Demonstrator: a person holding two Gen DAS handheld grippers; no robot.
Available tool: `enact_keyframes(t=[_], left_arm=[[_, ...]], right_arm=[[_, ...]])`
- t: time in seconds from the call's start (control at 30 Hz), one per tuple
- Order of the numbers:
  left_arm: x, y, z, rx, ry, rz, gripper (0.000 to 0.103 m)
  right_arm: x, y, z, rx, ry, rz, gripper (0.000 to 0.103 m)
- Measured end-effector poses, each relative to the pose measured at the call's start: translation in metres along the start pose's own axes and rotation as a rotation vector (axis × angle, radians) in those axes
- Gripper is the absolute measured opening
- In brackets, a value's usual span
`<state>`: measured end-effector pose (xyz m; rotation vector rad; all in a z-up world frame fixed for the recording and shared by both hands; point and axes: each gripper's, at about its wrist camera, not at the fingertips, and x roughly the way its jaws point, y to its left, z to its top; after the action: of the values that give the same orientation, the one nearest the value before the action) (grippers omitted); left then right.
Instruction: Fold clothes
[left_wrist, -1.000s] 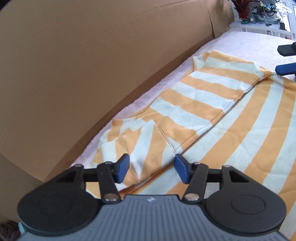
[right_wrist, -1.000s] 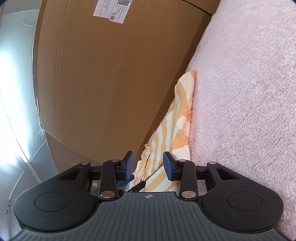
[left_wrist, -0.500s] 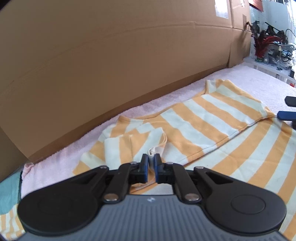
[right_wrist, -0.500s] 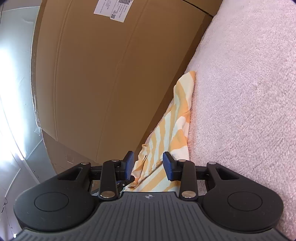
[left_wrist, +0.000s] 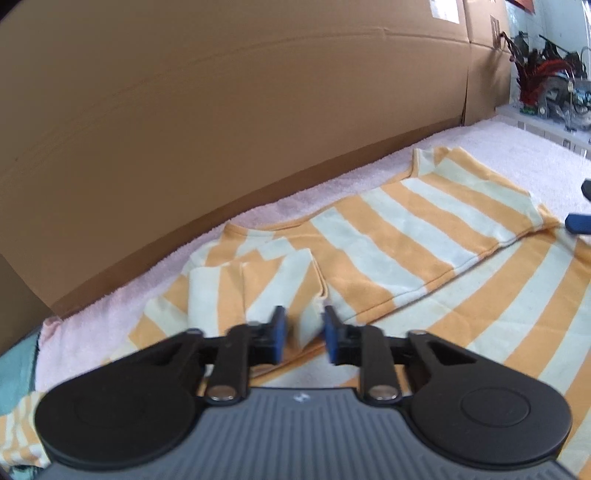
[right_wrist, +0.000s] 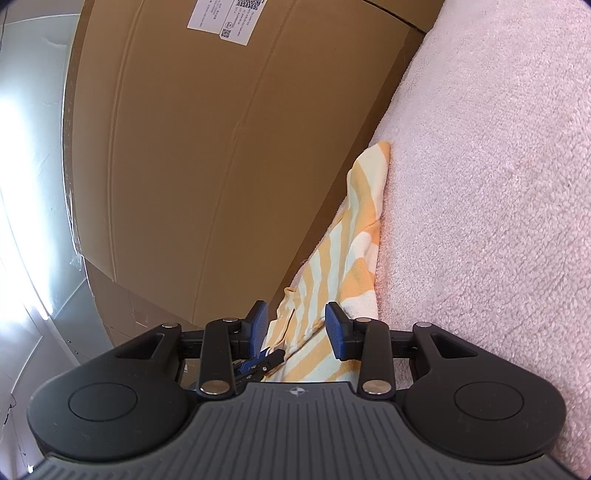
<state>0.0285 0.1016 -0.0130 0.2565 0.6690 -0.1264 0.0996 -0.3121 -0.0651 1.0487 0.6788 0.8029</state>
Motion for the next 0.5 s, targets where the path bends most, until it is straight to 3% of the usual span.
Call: enact_keyframes(t=[0.1, 0.23, 0.43, 0.5], left_arm=[[-0.015, 0.016, 0.003, -0.061, -0.077, 0.091, 0.009], [-0.043, 0.05, -0.007, -0.219, -0.132, 0.165, 0.008], [-0.034, 0.084, -0.027, -0.348, -0.043, 0.289, 0.008], [-0.038, 0.098, -0.035, -0.416, -0.038, 0.299, 0.008]], right_arm=[[-0.001, 0.0, 0.0, 0.0, -0.001, -0.001, 0.036], [-0.002, 0.001, -0.001, 0.001, -0.002, -0.002, 0.036], [-0.006, 0.004, 0.003, 0.002, 0.031, -0.019, 0.039], [-0.023, 0.01, 0.004, -0.008, 0.016, -0.023, 0.051]])
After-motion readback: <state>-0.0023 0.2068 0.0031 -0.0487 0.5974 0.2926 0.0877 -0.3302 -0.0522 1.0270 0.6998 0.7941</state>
